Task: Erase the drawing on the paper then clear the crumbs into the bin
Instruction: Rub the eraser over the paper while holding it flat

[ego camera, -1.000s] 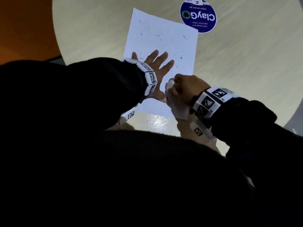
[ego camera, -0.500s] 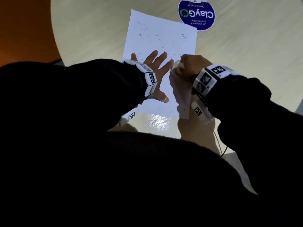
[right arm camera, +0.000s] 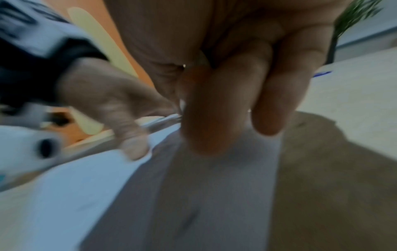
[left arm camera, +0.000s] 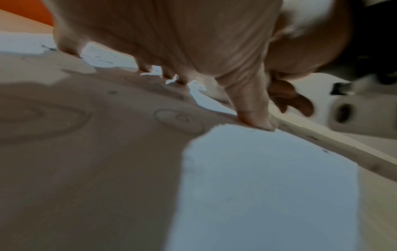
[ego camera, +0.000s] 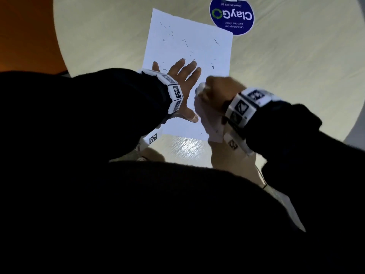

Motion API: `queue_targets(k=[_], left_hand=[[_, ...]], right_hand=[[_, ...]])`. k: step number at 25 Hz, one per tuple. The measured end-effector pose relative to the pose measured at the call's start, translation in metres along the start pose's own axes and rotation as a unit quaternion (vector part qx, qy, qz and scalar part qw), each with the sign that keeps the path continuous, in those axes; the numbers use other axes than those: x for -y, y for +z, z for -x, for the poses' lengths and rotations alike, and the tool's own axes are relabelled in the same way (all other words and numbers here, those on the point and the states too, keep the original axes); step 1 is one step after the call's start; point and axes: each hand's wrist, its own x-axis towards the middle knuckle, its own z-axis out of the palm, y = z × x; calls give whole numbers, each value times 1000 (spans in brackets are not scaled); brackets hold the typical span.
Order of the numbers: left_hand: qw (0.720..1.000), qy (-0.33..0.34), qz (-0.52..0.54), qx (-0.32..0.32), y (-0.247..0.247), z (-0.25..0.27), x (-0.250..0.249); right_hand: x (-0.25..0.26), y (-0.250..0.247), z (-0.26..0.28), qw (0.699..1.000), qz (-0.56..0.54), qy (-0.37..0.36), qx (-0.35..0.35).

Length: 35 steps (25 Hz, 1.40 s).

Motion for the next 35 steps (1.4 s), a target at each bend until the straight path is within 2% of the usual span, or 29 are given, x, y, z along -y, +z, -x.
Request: queue_targets(k=[2,7,10,12,15,18,20,21,24,29,31,33,35], left_hand=[[1000,3,2,-7,1,1,0],[1000,-1,-9,-2,1,-1,0],[1000,0,6,-18,4,1,0],[1000,3,2,-22,5,1,-1],[1000,1,-8,-13,0,0,-2],[1000,-1,-2,-16,5,-2,0],[1000,-1,-7,-25,7,-1,0],[1000,-2,-6,-23,7,-1,0],[1000,1,-3,-21,4,0,-1],[1000,1,-11,-26,6,0,0],[1000,1,-7,-25,5,0,-1],[1000,2,0,-28,5,-1,-1],[1000,3,2,-30,7,-2,0]], right_hand=[[4,8,17,999,8,-33,14],[-3,-10,-20,1000,-11,5,8],[2,9,11,999,3,-32,30],[0,5,12,998,4,-38,46],[-5,-13,-20,999,-29,1,18],[-4,4,1,1000,-9,-5,0],[0,11,22,999,-5,-28,22],[-2,7,18,999,5,-29,36],[-7,-12,-20,1000,-22,12,19],[-10,12,18,999,-10,-33,20],[-11,4,4,999,12,-26,19],[-13,-9,-17,1000,-18,-1,-1],[-15,-3,-11,1000,-25,-3,-11]])
